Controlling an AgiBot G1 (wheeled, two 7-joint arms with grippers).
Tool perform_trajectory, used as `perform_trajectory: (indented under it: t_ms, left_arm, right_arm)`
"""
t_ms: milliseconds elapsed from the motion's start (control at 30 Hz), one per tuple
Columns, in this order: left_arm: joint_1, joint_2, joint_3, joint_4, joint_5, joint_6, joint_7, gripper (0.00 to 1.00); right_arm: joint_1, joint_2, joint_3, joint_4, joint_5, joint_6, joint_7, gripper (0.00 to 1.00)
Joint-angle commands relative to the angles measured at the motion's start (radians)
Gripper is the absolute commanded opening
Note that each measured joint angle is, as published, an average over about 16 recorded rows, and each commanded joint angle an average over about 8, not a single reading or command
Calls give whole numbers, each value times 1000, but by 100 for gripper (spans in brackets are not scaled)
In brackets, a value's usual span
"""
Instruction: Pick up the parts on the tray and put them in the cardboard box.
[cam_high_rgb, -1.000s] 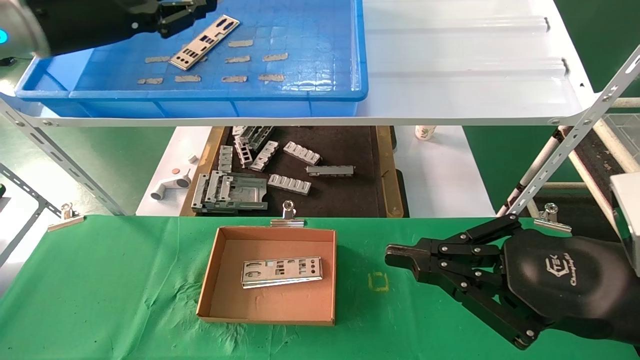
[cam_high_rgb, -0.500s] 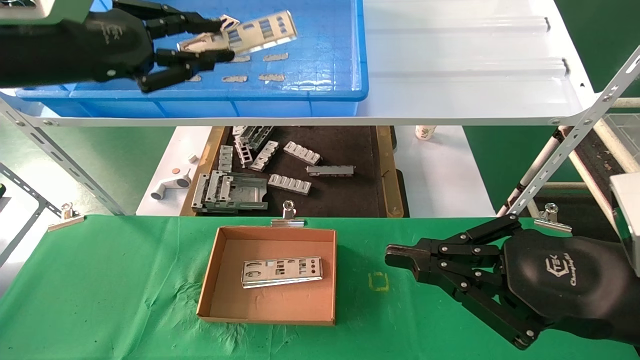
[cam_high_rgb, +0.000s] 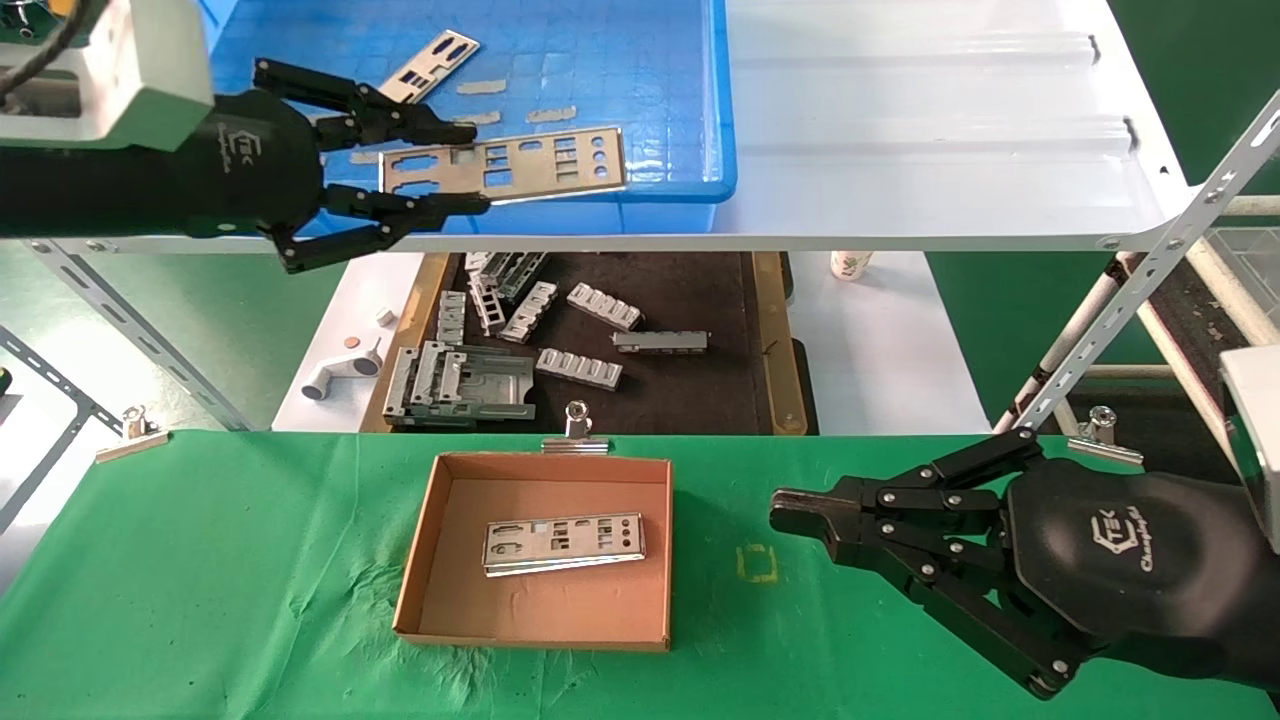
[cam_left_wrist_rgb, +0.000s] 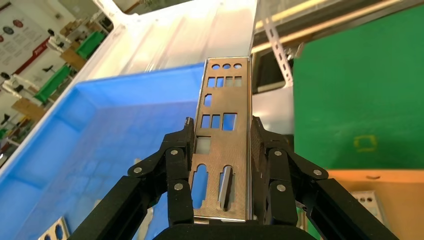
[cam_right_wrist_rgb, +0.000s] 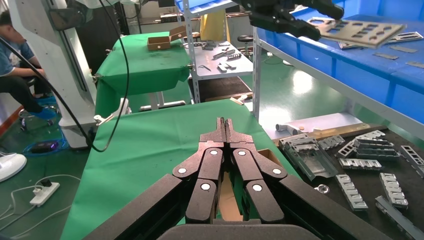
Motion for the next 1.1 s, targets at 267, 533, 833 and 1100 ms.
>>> perform_trajectory:
  t_ms: [267, 533, 833, 1100]
  left_arm:
    - [104, -99, 113, -251, -160, -4, -78, 0]
    - [158, -134, 252, -355, -205, -10, -93, 0]
    - [187, -59, 394, -248, -135, -45, -7, 0]
    - [220, 33, 433, -95, -80, -88, 74, 0]
  right_arm:
    - [0, 0, 0, 0, 0, 0, 0, 0]
    - [0, 0, 0, 0, 0, 0, 0, 0]
    - [0, 0, 0, 0, 0, 0, 0, 0]
    - [0, 0, 0, 0, 0, 0, 0, 0]
